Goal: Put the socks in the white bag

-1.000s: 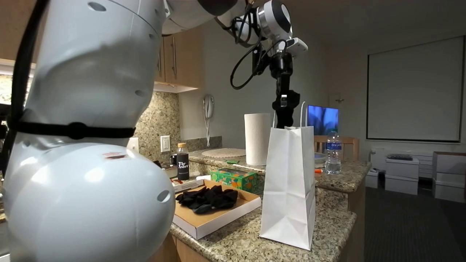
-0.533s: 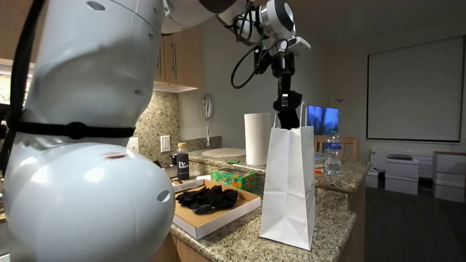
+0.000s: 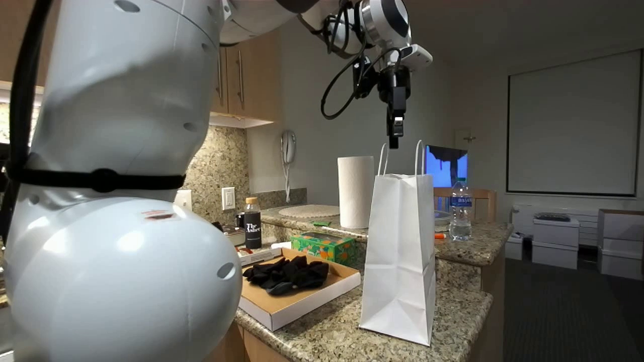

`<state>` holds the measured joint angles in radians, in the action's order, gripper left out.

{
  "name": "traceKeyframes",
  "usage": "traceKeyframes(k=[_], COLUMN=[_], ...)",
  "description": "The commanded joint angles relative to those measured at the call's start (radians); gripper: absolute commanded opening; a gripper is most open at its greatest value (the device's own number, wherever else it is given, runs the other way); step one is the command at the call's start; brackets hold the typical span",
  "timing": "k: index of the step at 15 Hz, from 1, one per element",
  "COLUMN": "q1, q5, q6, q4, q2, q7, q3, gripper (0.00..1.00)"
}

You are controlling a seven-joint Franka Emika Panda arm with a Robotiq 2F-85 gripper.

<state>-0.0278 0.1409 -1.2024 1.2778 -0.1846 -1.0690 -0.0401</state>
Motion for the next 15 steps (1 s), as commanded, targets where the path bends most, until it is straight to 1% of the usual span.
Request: traceKeyframes(k=[1,4,7,10,13,14,15], q1=[0.001,0.031,0.076,0.129,0.187,0.174,0.186], q5=[-0.020,0.034,0.053,0.036,0.018,0.027,0.028], q6=[-0.045,-0.119,-0.147,-0.205,-0.316,-0.245,-0.256], q4=[0.033,0.017,-0.002,0.023,0.060,-0.001,0.005], q2=[0.066,0.130,0.177,0.212,0.217,0.191,0.190], q7=[-0.020,0.003,0.070,0.108,0.127,0.081,0.077], q3=[-0.003,-0.021,-0.065,-0.115,-0.164,-0.149,-0.158], gripper=[1.00,1.00,1.00,1.00,1.00,1.00,1.00])
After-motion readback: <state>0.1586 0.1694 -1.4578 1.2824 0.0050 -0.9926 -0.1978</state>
